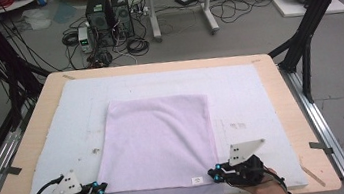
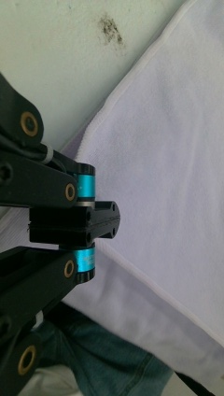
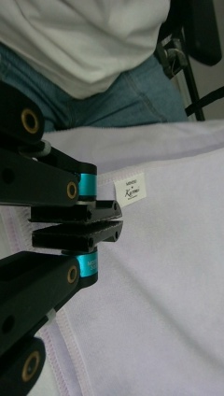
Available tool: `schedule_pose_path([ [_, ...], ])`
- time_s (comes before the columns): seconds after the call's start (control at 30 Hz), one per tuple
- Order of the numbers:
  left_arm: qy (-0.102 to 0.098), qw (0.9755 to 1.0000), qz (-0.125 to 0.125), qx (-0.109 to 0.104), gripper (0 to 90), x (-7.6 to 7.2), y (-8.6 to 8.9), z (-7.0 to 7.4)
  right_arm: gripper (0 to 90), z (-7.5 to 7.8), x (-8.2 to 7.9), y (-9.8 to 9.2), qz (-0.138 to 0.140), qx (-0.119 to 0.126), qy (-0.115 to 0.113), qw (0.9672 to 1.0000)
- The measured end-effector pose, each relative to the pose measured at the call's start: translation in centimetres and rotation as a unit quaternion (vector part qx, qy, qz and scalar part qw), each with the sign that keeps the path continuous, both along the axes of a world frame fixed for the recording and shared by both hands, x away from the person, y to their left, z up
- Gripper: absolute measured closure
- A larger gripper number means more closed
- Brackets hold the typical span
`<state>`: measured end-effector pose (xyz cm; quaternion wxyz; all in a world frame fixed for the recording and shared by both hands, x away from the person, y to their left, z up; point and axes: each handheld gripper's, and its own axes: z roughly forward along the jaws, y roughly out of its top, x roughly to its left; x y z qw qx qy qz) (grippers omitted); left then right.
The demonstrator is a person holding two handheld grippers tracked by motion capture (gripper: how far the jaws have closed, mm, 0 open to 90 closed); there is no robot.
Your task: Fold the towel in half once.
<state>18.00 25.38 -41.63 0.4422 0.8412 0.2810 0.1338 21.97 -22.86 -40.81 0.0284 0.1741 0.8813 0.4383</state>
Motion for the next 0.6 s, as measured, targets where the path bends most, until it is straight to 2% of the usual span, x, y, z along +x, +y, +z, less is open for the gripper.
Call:
schedule_pose_path([
  [0.1,0.001,1.0000,0.007,0.003,89.7,-1.5,0.7,0.3,88.0,0.6,-1.0,-0.5,0.008,0.008,0.004,0.9999],
  [0.17,0.007,0.9999,0.009,-0.001,89.7,-2.3,1.1,0.1,88.0,0.7,-2.2,-0.8,0.026,0.014,0.010,0.9995],
  [0.23,0.008,0.9999,0.008,0.011,89.6,-2.4,1.0,-0.4,87.2,0.5,-2.8,-0.7,0.034,0.003,0.015,0.9993],
  [0.3,0.012,0.9998,0.011,0.007,85.1,-1.5,0.5,-0.9,84.7,-0.1,-2.6,-0.6,0.027,-0.016,0.012,0.9994],
  [0.33,0.010,0.9999,0.009,0.005,81.9,-1.0,0.2,-1.0,82.3,-0.5,-2.2,-0.6,0.017,-0.015,0.019,0.9996],
  [0.4,0.009,1.0000,0.004,0.001,79.0,-0.1,-0.3,-1.3,81.1,-0.9,-1.7,-0.5,0.012,-0.011,0.023,0.9996],
  [0.53,0.018,0.9993,-0.013,0.032,73.2,1.4,-1.4,-2.3,74.3,-1.5,-0.7,-0.2,0.009,-0.018,0.028,0.9994],
  [0.57,0.026,0.9987,-0.017,0.040,71.5,1.7,-1.6,-2.7,72.6,-1.7,-0.6,-0.1,0.010,-0.022,0.025,0.9994],
  [0.6,0.025,0.9988,-0.019,0.039,70.3,1.7,-1.7,-2.8,71.3,-1.8,-0.5,0.1,0.011,-0.026,0.025,0.9993],
])
